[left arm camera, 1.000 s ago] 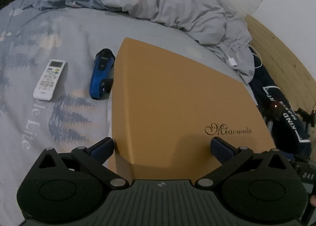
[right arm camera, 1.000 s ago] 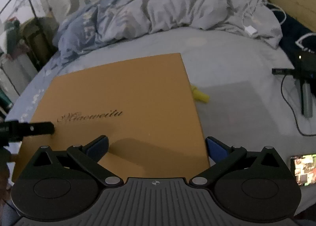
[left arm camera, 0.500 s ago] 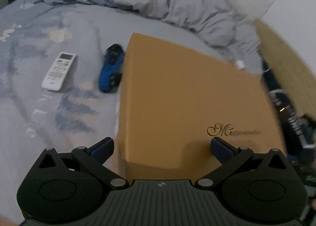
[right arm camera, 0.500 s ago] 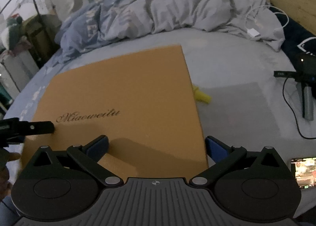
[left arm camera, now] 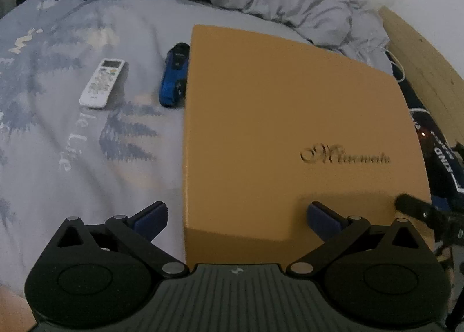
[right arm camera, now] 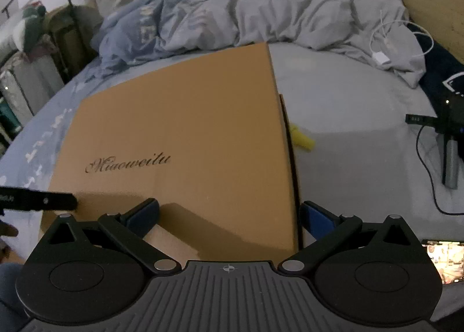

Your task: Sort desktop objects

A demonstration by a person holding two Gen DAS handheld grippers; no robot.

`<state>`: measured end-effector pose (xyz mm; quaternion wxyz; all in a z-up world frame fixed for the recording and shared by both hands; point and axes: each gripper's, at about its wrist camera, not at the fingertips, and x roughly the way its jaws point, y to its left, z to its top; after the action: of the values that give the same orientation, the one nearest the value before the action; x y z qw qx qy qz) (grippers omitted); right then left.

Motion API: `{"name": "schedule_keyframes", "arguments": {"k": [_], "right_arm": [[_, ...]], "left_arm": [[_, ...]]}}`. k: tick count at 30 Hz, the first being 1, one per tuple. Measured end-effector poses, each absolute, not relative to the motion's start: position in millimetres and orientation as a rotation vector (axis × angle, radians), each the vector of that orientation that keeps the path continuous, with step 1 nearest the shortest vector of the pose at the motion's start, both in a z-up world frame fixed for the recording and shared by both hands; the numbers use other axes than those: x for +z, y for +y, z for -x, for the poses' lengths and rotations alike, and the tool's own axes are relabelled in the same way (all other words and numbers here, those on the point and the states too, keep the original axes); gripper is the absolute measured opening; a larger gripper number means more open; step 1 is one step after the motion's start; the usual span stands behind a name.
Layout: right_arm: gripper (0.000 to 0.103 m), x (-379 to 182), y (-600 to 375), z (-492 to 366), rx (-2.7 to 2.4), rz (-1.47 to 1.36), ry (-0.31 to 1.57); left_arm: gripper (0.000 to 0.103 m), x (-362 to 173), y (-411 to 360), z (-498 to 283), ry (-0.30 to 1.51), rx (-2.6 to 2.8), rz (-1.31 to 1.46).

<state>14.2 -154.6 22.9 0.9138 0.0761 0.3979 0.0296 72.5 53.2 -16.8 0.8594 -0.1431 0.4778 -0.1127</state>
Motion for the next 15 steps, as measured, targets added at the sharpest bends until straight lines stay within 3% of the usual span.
{"name": "schedule_keyframes", "arguments": {"k": [15], "right_arm": [[0.103,27.4,-153.3,-4.8,0.047,-0.133,0.819]], "left_arm": [[0.103,-5.7,30.2,-65.0,0.992,-0.259,0.24]]}}
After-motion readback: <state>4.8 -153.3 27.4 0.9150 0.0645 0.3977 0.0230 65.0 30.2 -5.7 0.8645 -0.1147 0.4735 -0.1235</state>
